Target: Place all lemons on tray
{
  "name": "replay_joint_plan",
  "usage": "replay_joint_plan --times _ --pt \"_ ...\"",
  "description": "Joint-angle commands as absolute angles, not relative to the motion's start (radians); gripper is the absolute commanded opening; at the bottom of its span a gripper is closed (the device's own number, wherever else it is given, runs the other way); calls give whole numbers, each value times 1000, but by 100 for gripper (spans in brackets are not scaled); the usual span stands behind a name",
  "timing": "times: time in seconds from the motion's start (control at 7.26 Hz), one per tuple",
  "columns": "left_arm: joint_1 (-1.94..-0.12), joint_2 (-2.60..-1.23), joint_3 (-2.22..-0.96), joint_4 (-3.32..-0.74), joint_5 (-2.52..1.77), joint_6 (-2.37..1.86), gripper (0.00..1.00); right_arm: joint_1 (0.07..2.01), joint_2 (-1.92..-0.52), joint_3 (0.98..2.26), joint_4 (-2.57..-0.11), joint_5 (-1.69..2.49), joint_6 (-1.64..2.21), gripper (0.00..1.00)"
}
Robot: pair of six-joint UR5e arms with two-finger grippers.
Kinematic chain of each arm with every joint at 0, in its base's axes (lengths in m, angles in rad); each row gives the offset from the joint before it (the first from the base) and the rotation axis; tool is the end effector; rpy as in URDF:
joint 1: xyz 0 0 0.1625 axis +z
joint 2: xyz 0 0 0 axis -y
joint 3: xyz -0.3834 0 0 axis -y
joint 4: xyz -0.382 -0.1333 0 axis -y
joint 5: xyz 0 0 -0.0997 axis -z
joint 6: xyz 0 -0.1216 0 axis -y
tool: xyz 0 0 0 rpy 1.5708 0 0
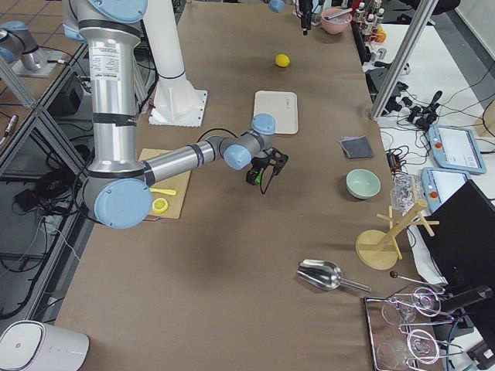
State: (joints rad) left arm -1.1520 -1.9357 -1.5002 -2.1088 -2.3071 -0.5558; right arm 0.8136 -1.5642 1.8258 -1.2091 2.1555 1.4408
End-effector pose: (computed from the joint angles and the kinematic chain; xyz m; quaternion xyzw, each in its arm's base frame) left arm 0.2115 -0.6022 0.3968 0.1791 0.4675 0.0867 0.8613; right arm -0.3034 -0.4173 0.4712 -0.1109 -0.3862 0.2222 0.8883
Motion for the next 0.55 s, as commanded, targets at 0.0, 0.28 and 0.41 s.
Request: replay_joint_plan --times 0.0,0.28,0.41 --pt "-1144 -1948 -1500 -2106 -2306 -557 98 783 -1556 1819 -1210 2146 1469 100" --pt "-1144 -1954 -1500 -2105 -2306 -557 98 740 -1542 1809 -1207 2138 1505 100" --pt "-1144 -1954 -1502 -2111 -2306 -558 98 714 -1542 1801 -1207 2100 1505 99"
